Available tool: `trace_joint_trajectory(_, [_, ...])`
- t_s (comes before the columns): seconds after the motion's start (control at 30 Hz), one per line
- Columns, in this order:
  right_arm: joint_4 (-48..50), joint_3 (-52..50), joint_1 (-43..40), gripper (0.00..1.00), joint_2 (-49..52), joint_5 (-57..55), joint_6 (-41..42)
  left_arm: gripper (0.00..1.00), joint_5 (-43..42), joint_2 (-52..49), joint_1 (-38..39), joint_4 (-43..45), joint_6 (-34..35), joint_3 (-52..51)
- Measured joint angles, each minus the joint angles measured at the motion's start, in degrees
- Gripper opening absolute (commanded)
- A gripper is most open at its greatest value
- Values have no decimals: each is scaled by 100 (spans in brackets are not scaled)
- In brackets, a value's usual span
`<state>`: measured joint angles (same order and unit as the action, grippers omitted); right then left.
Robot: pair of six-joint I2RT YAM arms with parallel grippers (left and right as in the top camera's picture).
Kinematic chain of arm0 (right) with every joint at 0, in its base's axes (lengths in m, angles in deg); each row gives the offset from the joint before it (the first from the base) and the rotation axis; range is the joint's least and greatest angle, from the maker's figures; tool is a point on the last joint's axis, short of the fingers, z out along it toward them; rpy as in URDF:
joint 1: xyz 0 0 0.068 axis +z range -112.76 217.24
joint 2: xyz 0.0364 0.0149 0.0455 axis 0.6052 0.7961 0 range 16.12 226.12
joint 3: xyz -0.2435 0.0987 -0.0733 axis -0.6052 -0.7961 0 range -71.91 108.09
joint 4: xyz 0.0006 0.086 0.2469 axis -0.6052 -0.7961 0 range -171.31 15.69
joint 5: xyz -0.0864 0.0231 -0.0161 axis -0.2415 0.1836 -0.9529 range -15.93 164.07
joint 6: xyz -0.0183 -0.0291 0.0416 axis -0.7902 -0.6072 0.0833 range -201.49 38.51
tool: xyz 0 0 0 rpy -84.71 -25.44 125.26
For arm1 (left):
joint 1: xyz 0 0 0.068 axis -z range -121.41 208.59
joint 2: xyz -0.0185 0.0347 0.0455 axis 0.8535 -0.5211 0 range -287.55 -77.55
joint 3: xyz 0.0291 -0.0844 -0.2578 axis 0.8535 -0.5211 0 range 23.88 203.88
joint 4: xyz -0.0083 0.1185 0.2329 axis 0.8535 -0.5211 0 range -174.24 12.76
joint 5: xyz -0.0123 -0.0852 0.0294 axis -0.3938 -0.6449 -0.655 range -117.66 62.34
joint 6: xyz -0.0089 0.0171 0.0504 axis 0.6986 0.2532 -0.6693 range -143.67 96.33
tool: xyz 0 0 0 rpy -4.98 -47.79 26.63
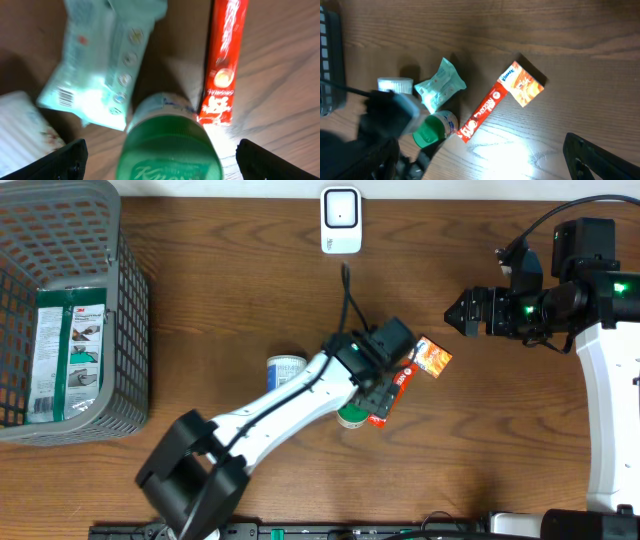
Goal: Scan the item barcode
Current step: 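Set the bottle upright on the table and withdraw the left arm, then reach into the basket and grasp the green gloves pack, left gripper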
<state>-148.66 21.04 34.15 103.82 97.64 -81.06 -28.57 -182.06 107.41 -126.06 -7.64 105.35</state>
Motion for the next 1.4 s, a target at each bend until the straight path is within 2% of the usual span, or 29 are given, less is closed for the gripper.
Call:
trace_joint_trajectory(0.2, [0,0,0,99,0,0,0,93,-2,579,-498,-387,-7,675])
trace_joint_trajectory(0.37, [0,0,0,99,0,0,0,93,2,1080,-1268,-697,-284,1375])
trace_joint_trajectory(0.63, [0,0,0,99,0,0,0,93,7,1368,-3497,-1165,-590,2638])
trace_joint_trajectory(0.87, [0,0,0,99,0,0,0,93,48,1381,-5689,-1268,-645,2741])
trace_joint_trajectory(1.07, [0,0,0,99,0,-2,0,93,87,1379,-7106,-1174,-688,2734])
trace_joint_trajectory(1.2, [0,0,0,99,0,-2,0,93,109,1303,-7718,-1086,-688,2675])
trace_joint_trajectory(1.4, [0,0,0,99,0,0,0,96,282,535,-7936,-968,-691,2653])
